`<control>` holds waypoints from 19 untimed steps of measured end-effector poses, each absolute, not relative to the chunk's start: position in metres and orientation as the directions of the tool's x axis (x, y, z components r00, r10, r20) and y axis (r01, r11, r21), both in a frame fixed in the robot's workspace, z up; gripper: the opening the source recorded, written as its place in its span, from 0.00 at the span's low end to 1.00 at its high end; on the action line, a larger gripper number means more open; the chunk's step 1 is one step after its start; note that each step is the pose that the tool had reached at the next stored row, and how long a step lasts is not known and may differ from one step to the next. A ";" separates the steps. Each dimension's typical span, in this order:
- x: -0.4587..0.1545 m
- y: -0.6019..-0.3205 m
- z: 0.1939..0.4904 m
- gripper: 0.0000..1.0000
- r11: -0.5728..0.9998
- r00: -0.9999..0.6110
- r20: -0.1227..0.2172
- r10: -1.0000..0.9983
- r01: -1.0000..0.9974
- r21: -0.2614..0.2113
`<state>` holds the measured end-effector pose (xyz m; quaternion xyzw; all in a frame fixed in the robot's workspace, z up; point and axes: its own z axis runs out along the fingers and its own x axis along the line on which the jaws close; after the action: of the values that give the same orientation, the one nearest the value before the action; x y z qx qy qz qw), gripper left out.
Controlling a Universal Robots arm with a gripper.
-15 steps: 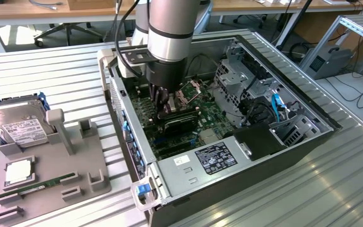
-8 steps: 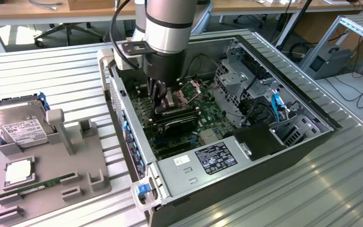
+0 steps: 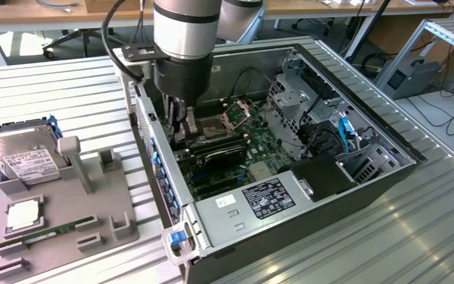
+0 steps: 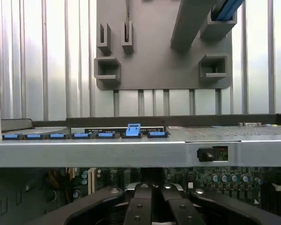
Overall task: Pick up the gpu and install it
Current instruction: 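Press down on the gpu until it lock into place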
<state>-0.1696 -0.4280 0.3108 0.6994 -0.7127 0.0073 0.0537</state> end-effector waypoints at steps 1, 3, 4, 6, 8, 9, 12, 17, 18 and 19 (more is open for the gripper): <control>-0.170 -0.443 0.310 0.11 0.022 -0.016 0.087 -0.996 -0.998 0.066; -0.168 -0.444 0.300 0.11 0.022 -0.015 0.087 -0.996 -0.997 0.073; -0.168 -0.442 0.298 0.11 0.022 -0.015 0.087 -0.996 -0.997 0.073; -0.170 -0.437 0.298 0.11 0.022 -0.015 0.087 -0.996 -0.997 0.073; -0.171 -0.437 0.298 0.11 0.022 -0.015 0.087 -0.996 -0.997 0.073; -0.172 -0.437 0.298 0.11 0.022 -0.015 0.087 -0.996 -0.997 0.073; -0.173 -0.437 0.298 0.11 0.022 -0.015 0.087 -0.996 -0.997 0.073; -0.173 -0.437 0.297 0.11 0.022 -0.015 0.087 -0.996 -0.997 0.073; -0.173 -0.437 0.297 0.11 0.022 -0.015 0.087 -0.996 -0.997 0.074; -0.173 -0.437 0.297 0.11 0.022 -0.015 0.087 -0.996 -0.997 0.074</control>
<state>-0.1735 -0.4373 0.2971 0.6994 -0.7124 0.0043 0.0569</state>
